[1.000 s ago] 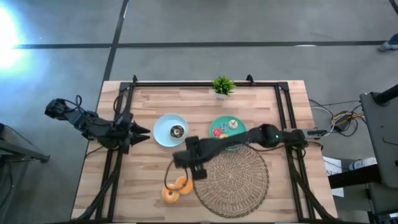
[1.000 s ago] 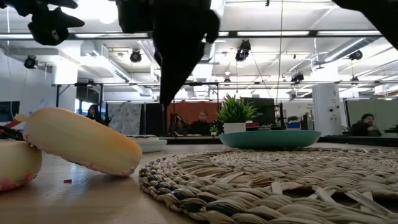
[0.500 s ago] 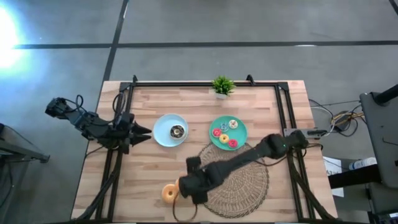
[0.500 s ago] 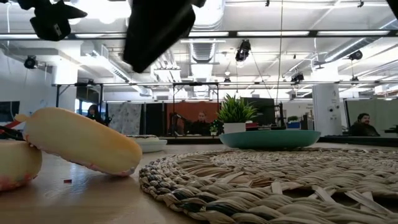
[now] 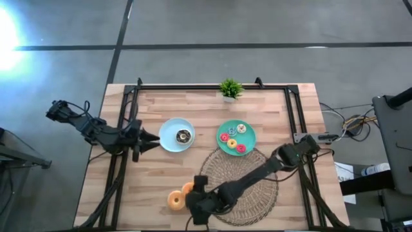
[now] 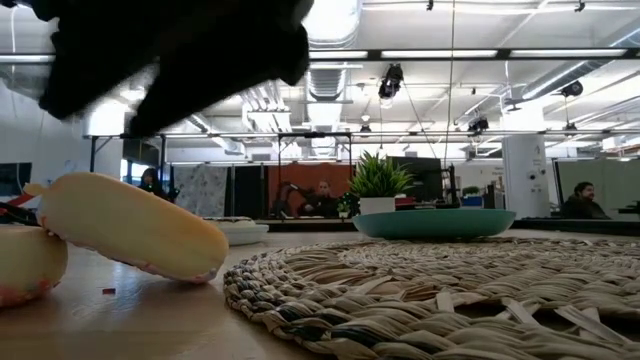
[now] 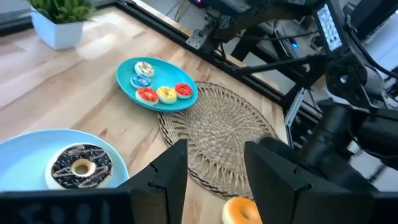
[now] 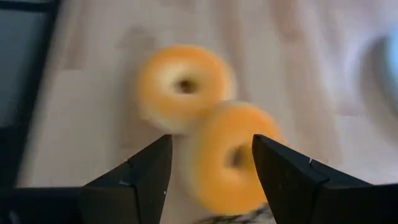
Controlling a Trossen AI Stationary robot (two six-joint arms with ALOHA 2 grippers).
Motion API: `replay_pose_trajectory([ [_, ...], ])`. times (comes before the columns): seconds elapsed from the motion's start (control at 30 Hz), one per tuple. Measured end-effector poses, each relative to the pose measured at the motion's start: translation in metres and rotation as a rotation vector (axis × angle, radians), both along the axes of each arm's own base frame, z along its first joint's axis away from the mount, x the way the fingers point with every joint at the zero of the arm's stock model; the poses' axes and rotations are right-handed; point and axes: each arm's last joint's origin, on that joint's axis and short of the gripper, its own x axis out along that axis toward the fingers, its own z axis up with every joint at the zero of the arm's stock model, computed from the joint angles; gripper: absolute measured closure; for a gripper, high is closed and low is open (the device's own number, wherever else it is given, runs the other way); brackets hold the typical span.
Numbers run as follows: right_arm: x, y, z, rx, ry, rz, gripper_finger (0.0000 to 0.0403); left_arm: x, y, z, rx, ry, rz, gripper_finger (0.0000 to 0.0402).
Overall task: Pick & Place donuts
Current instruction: Put the big purple donut on the blue plate
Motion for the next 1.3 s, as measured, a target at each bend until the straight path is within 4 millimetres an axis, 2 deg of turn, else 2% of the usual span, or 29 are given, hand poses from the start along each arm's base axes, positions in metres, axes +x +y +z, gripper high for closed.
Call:
replay_pose_trajectory([
  [0.1,0.000,-0.003,-0.001,-0.044,-0.023,-0.047,0.0188,0.001,-0.001,-0.001,-0.008,0.009,-0.017,0.0269],
  [0.3,-0.002,0.004,-0.006,-0.040,-0.015,0.047,0.0183,0.001,-0.002,-0.001,-0.012,0.014,-0.030,0.0269],
  [0.63,-0.006,-0.001,-0.026,-0.043,0.014,0.017,0.0130,0.001,-0.002,-0.002,-0.009,0.021,-0.032,0.0269],
  [0.8,-0.005,-0.001,-0.031,-0.027,-0.003,0.018,0.0117,0.001,-0.002,-0.003,-0.006,0.026,-0.031,0.0269],
  [1.0,-0.007,-0.002,-0.038,-0.012,0.000,-0.004,0.0134,0.001,-0.002,-0.003,-0.003,0.030,-0.031,0.0269],
  [1.3,-0.007,-0.005,-0.049,-0.001,-0.026,-0.018,0.0190,0.001,-0.001,-0.003,-0.002,0.030,-0.030,0.0269],
])
